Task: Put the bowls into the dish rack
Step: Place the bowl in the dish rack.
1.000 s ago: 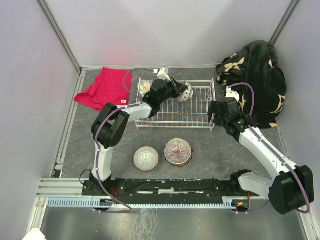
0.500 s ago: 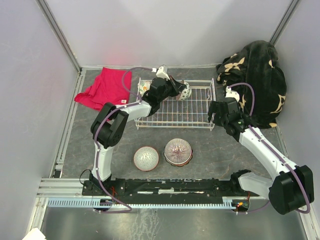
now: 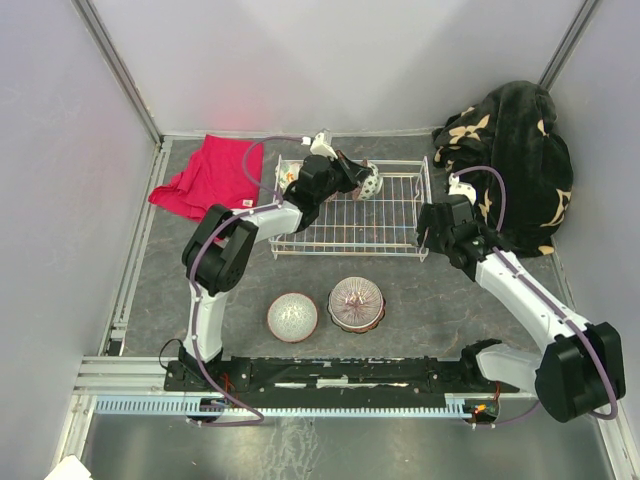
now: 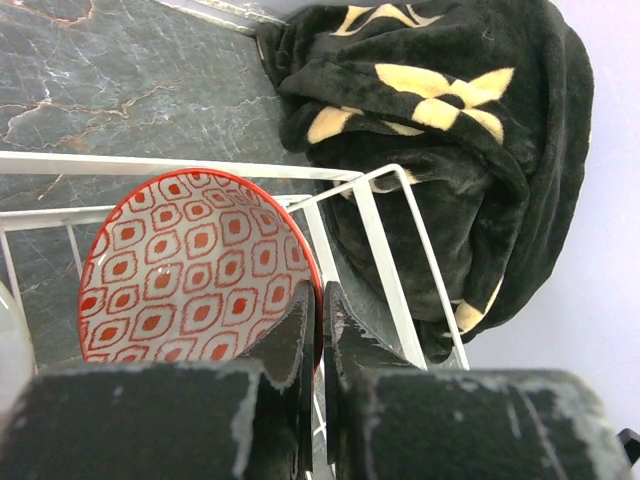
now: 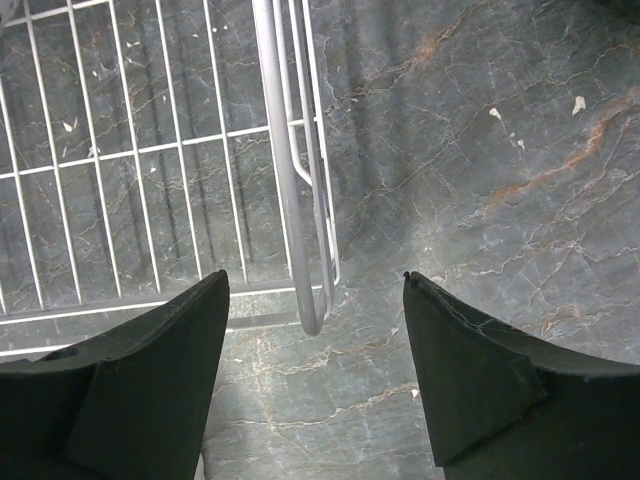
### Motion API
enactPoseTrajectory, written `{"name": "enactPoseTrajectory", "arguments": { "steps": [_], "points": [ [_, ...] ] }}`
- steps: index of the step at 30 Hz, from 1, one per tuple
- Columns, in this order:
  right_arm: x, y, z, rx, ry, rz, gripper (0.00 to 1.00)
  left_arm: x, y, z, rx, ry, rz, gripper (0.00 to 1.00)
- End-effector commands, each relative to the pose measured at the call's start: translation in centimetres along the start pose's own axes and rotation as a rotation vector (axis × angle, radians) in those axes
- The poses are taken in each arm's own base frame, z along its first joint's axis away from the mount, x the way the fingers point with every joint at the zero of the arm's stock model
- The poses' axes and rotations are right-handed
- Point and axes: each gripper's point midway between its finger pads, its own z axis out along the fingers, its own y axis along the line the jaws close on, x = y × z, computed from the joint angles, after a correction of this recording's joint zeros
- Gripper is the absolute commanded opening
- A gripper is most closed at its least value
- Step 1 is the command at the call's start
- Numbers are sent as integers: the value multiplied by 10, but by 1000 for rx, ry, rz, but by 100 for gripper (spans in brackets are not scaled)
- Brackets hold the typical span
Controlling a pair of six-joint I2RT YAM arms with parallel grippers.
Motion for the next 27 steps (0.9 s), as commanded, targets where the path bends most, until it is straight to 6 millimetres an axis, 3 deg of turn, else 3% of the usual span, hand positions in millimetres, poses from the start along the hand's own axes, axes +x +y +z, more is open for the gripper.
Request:
{"name": "enactPoseTrajectory", "arguments": {
  "steps": [1,6,14,23,27],
  "points": [
    [-11,6,3,-8,-29,7,75,-14,-25,9,92,-45,-54,3],
    [-12,5,4,1,-37,8,63,-12,-26,12,103,-46,-68,3],
    [-13,6,4,-3,-36,9,26,-10,-27,15,113,-49,-82,3],
    [-12,6,4,-5,-33,10,14,-8,-26,13,116,-47,-91,3],
    [-12,6,4,-5,-33,10,14,-5,-12,12,53,-40,-76,3]
  ]
}}
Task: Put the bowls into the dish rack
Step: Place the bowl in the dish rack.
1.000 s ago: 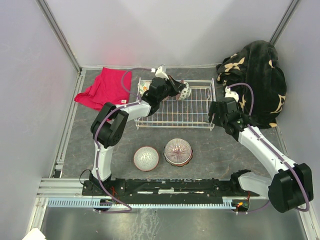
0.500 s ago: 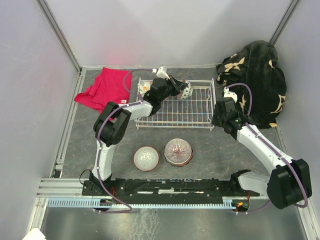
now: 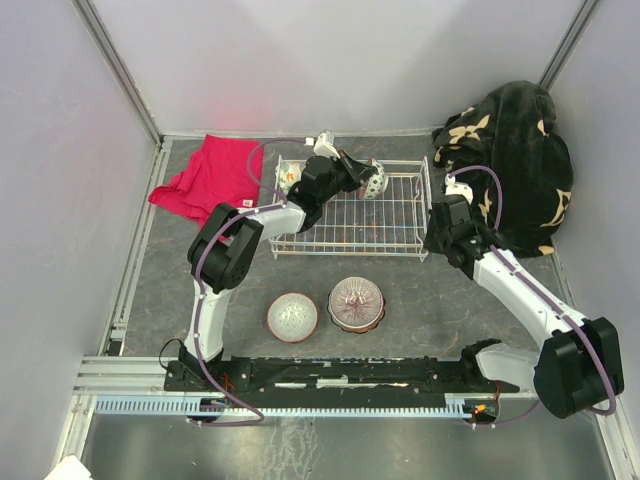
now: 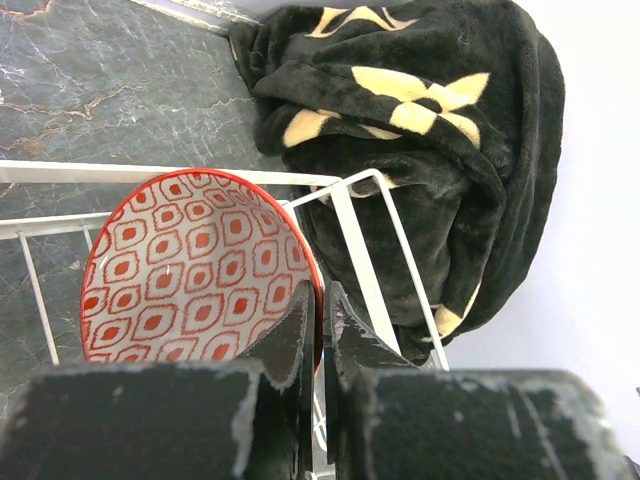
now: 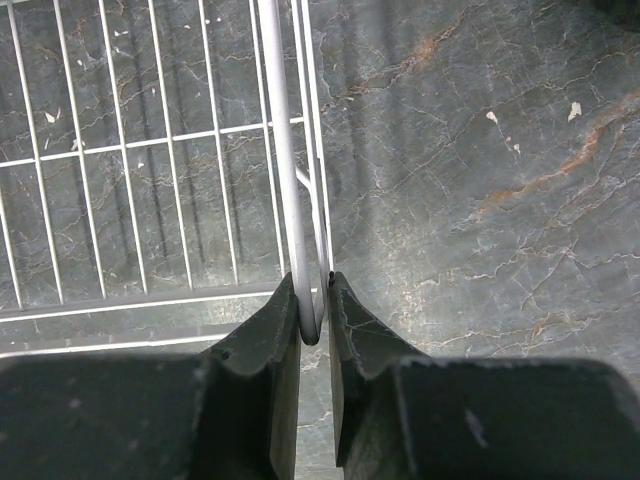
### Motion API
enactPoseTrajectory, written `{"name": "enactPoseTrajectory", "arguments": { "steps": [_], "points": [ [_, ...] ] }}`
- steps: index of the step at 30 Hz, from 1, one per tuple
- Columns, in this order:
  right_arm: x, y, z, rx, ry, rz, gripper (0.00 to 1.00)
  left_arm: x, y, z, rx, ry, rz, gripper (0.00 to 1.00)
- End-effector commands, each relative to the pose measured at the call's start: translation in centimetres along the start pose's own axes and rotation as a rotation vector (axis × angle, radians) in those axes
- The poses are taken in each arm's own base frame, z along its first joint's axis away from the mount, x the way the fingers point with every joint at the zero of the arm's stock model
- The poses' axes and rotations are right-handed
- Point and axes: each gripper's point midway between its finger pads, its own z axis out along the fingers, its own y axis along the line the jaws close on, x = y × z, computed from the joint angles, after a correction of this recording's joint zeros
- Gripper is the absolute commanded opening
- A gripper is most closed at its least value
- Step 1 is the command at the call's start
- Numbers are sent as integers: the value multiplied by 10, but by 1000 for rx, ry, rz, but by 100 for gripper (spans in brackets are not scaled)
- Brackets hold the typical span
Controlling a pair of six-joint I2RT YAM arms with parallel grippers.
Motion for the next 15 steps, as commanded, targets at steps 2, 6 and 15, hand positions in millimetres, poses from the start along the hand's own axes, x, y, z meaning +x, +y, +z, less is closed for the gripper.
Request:
{"name": "enactPoseTrajectory", "arguments": {
  "steps": [2,6,15],
  "points": [
    [-17,7,-3,-18,-50,47,14,-6,3,2,-43,-19,-15,3],
    [-17,7,-4,-20,-52,49,14,0,22,1,-117,10,-3,3],
    [-19,6,-6,-17,-61,52,14,10,49,-7,-170,42,-5,3]
  ]
}}
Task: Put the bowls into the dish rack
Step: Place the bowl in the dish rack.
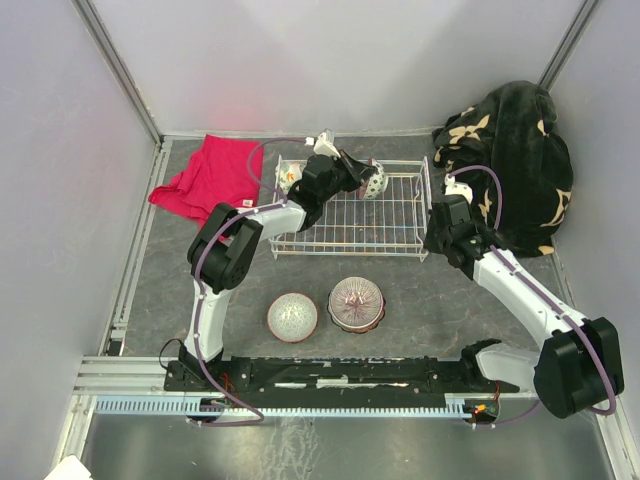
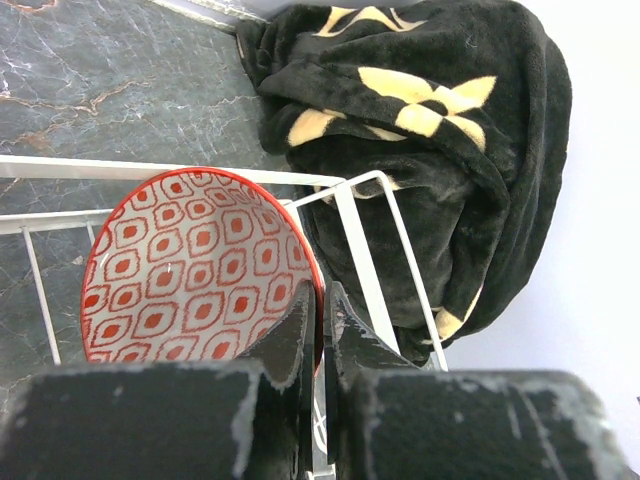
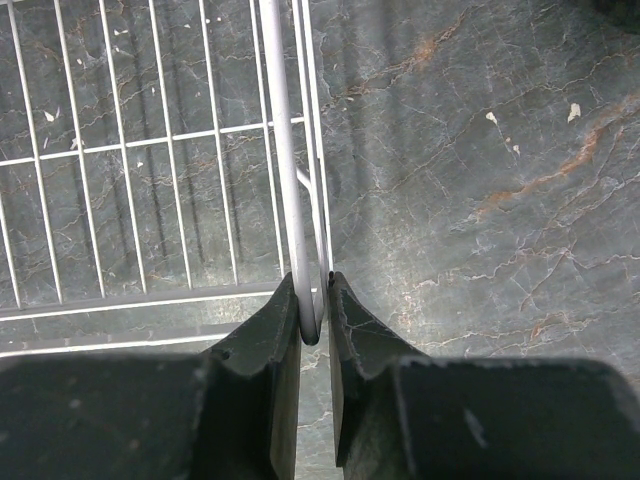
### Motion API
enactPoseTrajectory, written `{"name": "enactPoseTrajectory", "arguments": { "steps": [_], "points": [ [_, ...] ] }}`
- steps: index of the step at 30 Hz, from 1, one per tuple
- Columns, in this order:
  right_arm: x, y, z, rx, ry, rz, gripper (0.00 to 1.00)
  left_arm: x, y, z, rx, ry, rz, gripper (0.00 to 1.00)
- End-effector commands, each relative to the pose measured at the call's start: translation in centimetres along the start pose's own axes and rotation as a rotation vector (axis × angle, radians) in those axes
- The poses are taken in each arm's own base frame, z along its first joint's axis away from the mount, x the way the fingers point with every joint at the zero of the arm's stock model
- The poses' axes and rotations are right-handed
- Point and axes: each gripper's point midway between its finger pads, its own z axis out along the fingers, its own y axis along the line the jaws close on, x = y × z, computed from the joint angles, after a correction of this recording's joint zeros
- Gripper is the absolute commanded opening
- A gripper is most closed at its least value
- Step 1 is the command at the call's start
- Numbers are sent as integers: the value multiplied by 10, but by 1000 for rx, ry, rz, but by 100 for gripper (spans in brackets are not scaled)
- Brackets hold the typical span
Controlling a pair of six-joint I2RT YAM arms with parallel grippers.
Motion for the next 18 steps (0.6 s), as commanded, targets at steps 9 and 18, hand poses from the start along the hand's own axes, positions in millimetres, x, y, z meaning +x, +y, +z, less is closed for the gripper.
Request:
{"name": "enactPoseTrajectory", "arguments": {
  "steps": [9,18],
  "points": [
    [-19,6,-6,-16,-61,58,13,14,63,-19,-182,57,11,3],
    [-19,6,-6,-15,-62,59,13,20,82,-27,-237,80,27,3]
  ]
}}
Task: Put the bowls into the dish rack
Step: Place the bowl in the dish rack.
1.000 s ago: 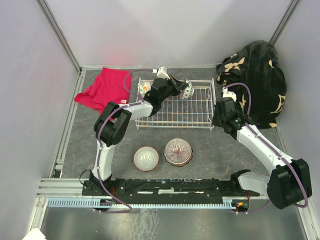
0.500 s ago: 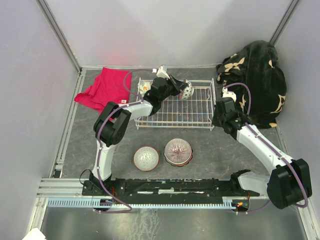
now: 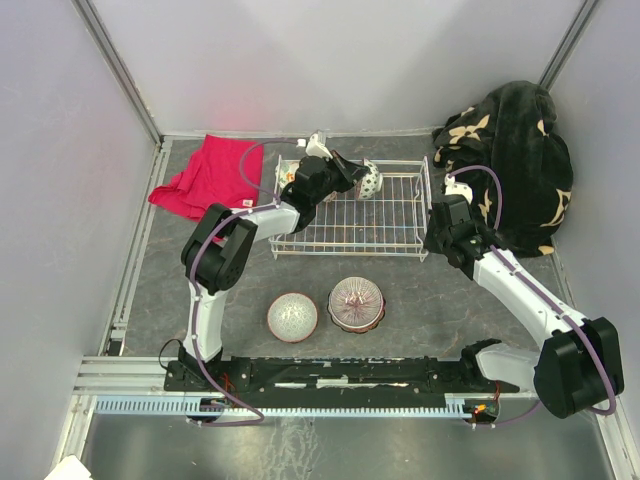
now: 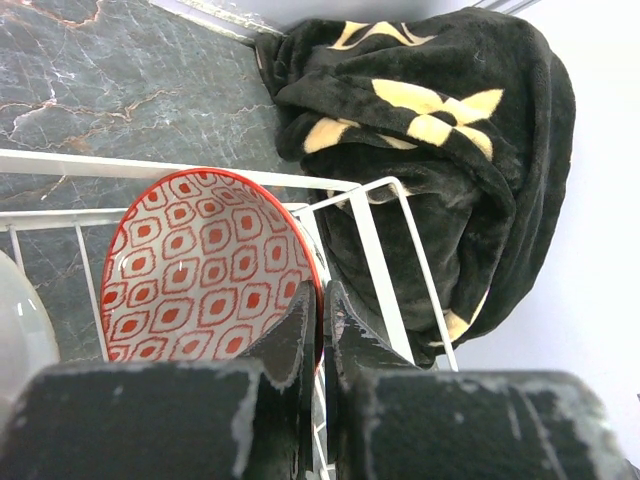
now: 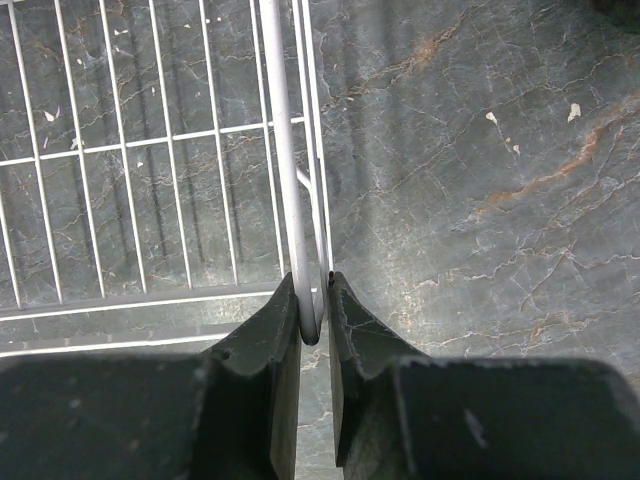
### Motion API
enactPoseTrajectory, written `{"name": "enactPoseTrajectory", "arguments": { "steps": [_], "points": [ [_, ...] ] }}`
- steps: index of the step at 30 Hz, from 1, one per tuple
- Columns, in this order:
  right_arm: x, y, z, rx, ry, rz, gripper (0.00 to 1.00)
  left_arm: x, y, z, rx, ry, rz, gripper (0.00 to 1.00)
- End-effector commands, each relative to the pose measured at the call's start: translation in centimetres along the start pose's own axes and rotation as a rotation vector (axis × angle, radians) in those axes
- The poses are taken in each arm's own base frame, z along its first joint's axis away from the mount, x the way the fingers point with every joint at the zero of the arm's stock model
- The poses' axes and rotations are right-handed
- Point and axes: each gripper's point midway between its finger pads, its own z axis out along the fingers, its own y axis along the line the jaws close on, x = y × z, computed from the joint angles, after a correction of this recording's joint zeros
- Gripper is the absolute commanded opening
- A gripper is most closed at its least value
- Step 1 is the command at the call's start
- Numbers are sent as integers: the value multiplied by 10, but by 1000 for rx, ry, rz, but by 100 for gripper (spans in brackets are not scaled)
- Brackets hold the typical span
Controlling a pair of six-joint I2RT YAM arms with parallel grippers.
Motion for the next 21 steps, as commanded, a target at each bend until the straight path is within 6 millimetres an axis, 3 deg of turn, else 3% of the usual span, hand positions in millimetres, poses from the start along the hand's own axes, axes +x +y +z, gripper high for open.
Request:
{"name": "enactPoseTrajectory", "arguments": {
  "steps": [1,21],
  "points": [
    [-19,6,-6,-15,-62,60,13,31,72,-14,-224,102,37,3],
    [-19,8,-5,-23,-59,61,13,23,91,-42,-314,106,116,6]
  ]
}}
